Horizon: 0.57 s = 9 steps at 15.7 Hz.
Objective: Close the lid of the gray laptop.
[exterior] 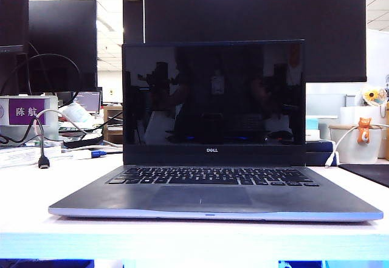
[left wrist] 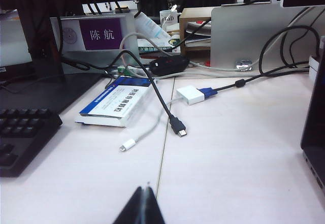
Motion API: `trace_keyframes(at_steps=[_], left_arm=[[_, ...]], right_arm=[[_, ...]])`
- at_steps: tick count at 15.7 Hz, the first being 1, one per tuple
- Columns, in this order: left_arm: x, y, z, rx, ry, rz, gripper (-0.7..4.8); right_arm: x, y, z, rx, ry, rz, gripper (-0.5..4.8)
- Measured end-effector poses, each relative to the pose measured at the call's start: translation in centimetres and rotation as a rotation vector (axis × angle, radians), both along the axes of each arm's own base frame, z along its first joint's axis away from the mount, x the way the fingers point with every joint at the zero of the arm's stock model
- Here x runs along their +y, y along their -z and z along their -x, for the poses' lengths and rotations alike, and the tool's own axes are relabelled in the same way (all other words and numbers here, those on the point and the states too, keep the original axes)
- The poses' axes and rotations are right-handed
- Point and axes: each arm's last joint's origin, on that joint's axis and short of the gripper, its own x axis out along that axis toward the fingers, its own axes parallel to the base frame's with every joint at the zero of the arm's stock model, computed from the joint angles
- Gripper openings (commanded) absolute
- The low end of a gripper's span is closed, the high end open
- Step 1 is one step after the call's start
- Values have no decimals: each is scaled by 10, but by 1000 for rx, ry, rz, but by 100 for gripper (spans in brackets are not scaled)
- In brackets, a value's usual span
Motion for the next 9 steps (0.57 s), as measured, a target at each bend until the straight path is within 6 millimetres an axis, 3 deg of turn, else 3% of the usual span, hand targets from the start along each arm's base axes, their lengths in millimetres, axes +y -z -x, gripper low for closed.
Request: trace_keyframes(at_steps=[7, 9], left_arm=[[0, 0, 0, 1, 10, 78, -6], [-2, -12, 2, -22, 74, 113, -6]], right_arm=[[0, -1, 0, -9, 4, -19, -5], [0, -8, -1, -63, 14, -76, -5]])
